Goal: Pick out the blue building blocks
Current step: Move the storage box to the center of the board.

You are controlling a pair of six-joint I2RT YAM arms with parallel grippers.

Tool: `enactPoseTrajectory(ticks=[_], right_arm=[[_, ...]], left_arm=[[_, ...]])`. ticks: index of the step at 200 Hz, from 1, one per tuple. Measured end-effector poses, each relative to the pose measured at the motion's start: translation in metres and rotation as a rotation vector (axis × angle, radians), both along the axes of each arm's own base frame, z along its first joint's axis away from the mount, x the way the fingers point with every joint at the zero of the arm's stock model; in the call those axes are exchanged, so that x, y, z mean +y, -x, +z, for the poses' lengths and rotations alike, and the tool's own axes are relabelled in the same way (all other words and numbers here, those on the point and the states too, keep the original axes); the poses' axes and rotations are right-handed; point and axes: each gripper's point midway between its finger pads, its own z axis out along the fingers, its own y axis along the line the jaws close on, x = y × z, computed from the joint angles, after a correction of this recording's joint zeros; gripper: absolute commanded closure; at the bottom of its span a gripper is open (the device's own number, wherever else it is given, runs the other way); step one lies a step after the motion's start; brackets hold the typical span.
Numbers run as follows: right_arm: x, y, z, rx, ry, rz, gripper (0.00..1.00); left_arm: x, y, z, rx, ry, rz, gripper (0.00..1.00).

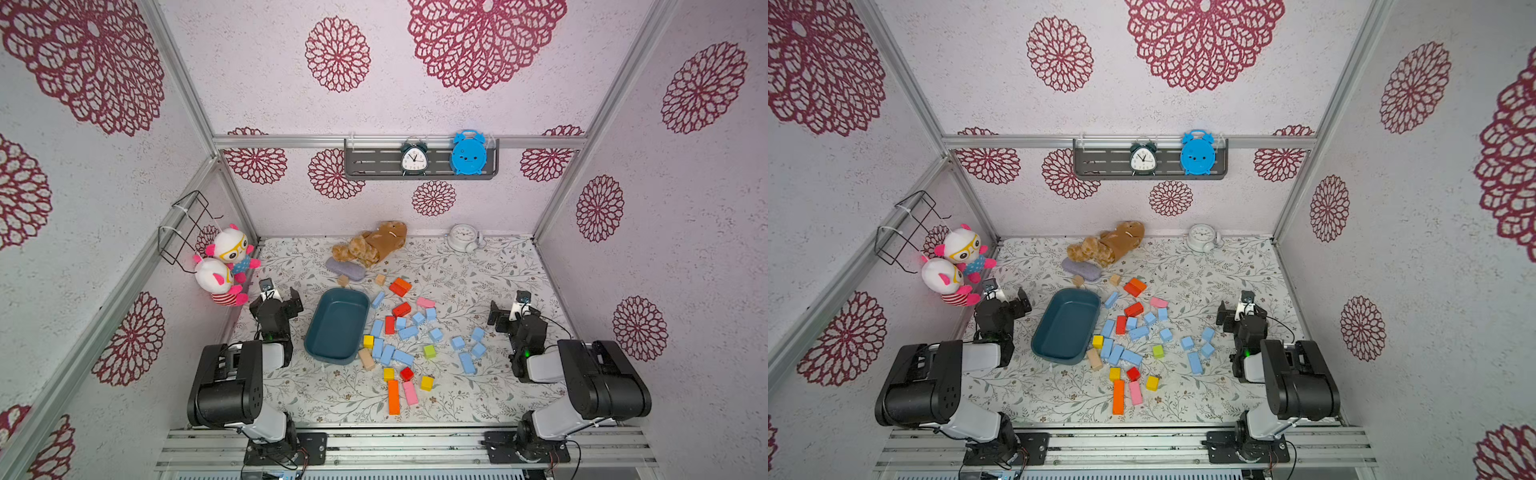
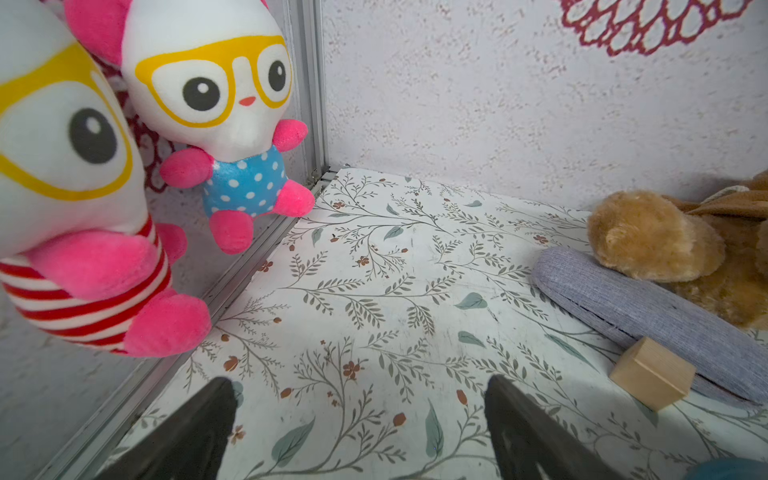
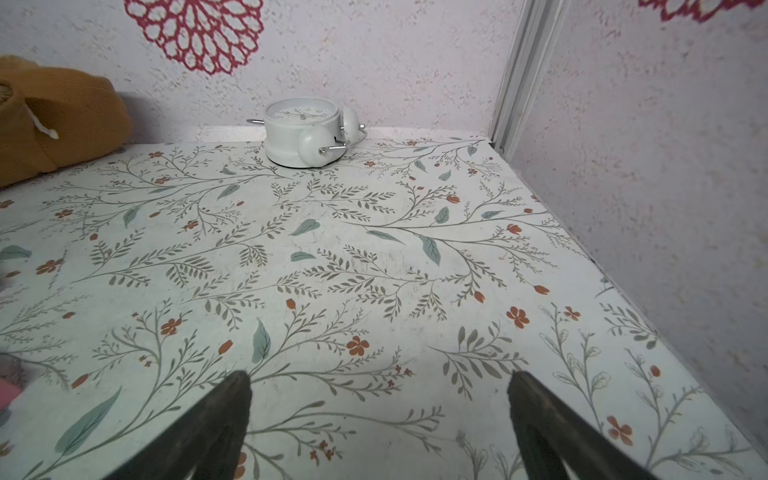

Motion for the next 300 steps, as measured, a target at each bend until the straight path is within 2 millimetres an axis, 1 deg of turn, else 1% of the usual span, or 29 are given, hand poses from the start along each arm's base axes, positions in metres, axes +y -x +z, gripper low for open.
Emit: enactPoseTrajectory(ticks=[202,221,230,242,255,263,270,275,286,296,300], right_arm=[[-0.001,0.000,0.000,-0.001,-0.002,-0.006,0.01],[-0.004,0.004,0.005,-0.003,-0.004,-0.024,0.01],[-0.003,0.006,0.013,-0.008,-0.006,-0.028,0.01],[0.000,0.009,0.028,-0.014,-0.012,-0.036,0.01],[0.015,0.007,0.055,-0.043,-0.029,-0.020,0.01],[0.032,0.005,0.075,-0.068,-0.043,0.007,0.01],[0.047,0.005,0.089,-0.084,-0.053,0.034,0.01],[0.061,0.006,0.100,-0.096,-0.064,0.061,0.01],[0.091,0.010,0.114,-0.105,-0.099,0.125,0.01],[0.116,0.016,0.119,-0.098,-0.132,0.178,0.01],[0.128,0.020,0.120,-0.092,-0.148,0.206,0.01]], left_arm=[[-0.002,0.000,0.001,-0.003,-0.002,-0.004,0.03],[-0.004,0.003,0.000,-0.003,-0.005,-0.014,0.03],[-0.006,0.007,0.001,0.001,-0.008,-0.025,0.03],[-0.010,0.010,0.008,0.004,-0.007,-0.049,0.03],[-0.017,0.009,0.022,-0.006,-0.004,-0.088,0.03],[-0.021,0.006,0.033,-0.016,-0.002,-0.114,0.03],[-0.025,0.003,0.043,-0.021,-0.003,-0.143,0.03],[-0.028,0.001,0.049,-0.023,-0.004,-0.163,0.03],[-0.038,-0.003,0.065,-0.027,-0.010,-0.231,0.02],[-0.050,-0.004,0.078,-0.018,-0.017,-0.302,0.00],[-0.057,-0.005,0.083,-0.012,-0.019,-0.340,0.01]])
